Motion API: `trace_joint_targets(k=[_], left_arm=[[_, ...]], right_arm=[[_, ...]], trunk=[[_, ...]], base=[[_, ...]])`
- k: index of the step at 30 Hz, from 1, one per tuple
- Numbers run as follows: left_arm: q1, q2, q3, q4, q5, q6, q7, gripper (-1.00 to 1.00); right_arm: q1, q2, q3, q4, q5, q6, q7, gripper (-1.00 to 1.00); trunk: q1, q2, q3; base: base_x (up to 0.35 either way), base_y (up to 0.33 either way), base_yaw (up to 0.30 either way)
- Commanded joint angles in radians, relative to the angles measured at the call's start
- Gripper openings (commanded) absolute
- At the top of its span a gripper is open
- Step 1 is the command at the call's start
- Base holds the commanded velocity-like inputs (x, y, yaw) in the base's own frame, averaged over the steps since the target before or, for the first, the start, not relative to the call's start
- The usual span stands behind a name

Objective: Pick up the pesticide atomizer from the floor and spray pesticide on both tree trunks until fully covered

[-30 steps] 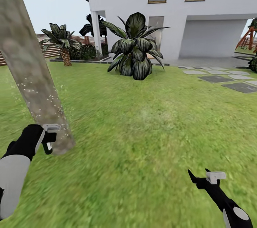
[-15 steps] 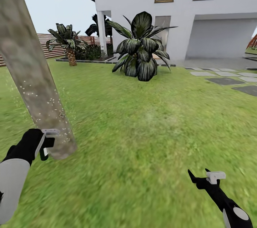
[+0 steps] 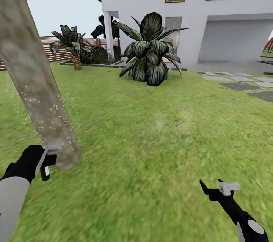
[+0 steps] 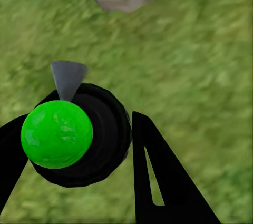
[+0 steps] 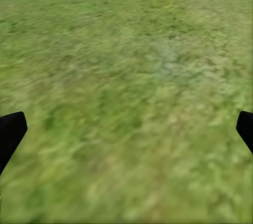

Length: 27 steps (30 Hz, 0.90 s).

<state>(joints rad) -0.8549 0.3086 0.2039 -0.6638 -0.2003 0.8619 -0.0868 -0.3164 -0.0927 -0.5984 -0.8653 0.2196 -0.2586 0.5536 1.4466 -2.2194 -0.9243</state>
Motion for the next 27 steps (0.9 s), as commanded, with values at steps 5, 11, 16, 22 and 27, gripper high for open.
trace_joint_targets(k=[5,11,16,22,27], left_arm=[[0.002,-0.005,0.003,0.003,-0.009,0.003,-0.009,-1.0],[0.002,-0.01,0.003,0.06,-0.006,0.0,-0.01,-1.0],[0.002,-0.015,0.003,0.122,-0.007,-0.031,-0.011,-1.0],[0.002,-0.021,0.003,0.204,-0.005,-0.176,-0.012,-1.0],[0.002,-0.046,0.003,0.285,-0.006,-0.334,-0.009,-1.0]], right_arm=[[-0.001,0.001,-0.004,0.0,0.01,-0.007,0.005,1.0],[-0.001,0.001,-0.004,0.0,0.01,-0.007,0.005,1.0],[-0.001,0.001,-0.004,0.0,0.01,-0.007,0.005,1.0],[-0.001,0.001,-0.004,0.0,0.01,-0.007,0.003,1.0],[-0.001,0.001,-0.004,0.004,0.012,-0.007,0.003,1.0]], trunk=[[0.0,0.0,-0.001],[0.0,0.0,-0.001],[0.0,0.0,-0.001],[0.0,0.0,-0.001],[0.0,0.0,-0.001]], base=[[0.12,0.198,0.0],[0.009,0.015,0.0],[-0.108,0.1,0.0],[-0.045,0.053,0.0],[-0.06,0.001,0.0]])
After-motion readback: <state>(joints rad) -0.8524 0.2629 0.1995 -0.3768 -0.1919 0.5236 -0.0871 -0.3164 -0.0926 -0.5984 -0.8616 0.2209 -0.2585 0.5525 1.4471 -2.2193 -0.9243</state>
